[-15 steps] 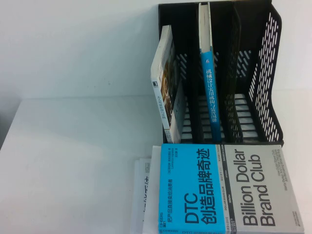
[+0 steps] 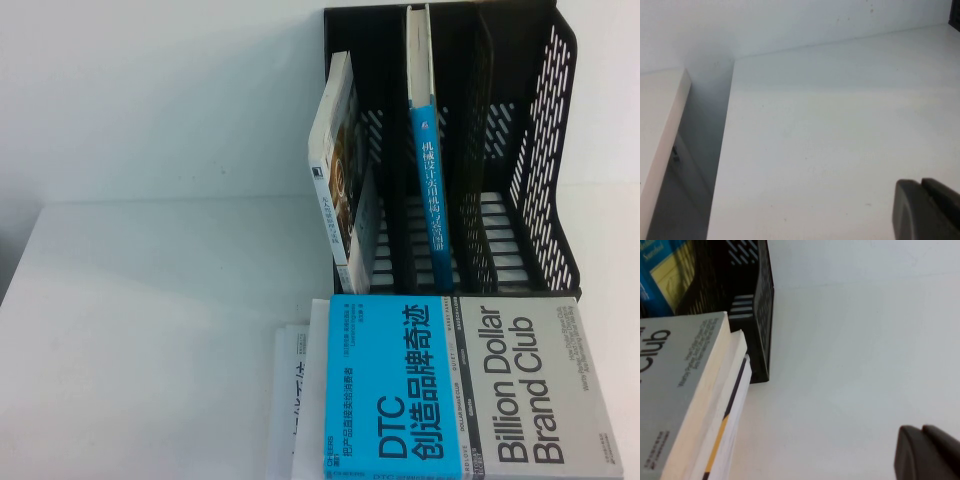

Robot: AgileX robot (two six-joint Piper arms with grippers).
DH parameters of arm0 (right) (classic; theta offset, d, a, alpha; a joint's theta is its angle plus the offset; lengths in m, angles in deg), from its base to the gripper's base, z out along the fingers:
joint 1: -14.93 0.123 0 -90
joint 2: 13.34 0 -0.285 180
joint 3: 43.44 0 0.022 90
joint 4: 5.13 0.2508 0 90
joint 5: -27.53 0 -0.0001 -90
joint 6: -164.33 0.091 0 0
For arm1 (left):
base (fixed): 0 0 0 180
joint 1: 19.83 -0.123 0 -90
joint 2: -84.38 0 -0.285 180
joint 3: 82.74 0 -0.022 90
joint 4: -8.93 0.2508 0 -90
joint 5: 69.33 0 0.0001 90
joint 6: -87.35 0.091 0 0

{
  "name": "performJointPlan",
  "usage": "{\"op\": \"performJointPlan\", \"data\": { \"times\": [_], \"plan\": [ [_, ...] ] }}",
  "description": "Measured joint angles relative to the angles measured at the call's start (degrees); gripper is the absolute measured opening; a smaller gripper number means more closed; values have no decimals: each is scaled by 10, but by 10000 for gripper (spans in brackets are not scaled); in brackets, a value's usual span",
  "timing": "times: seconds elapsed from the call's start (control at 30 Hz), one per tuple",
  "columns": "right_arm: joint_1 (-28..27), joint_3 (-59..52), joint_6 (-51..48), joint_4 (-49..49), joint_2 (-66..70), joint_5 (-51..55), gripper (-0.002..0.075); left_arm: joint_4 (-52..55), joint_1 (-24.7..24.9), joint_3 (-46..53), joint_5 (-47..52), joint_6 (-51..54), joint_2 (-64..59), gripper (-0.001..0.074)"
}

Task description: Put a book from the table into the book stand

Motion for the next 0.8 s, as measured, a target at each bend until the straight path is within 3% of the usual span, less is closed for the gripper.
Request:
{"op": "performJointPlan", "data": {
  "times": [0.2,0.53,0.8],
  "plan": [
    [0,-2,0,0,0,-69,-3,0,0,3,-70,1,0,-4],
    [0,-2,0,0,0,-320,-3,0,0,3,-349,1,0,-4],
    [0,-2,0,0,0,-381,-3,0,0,3,-454,-10,0,-4]
  ]
}}
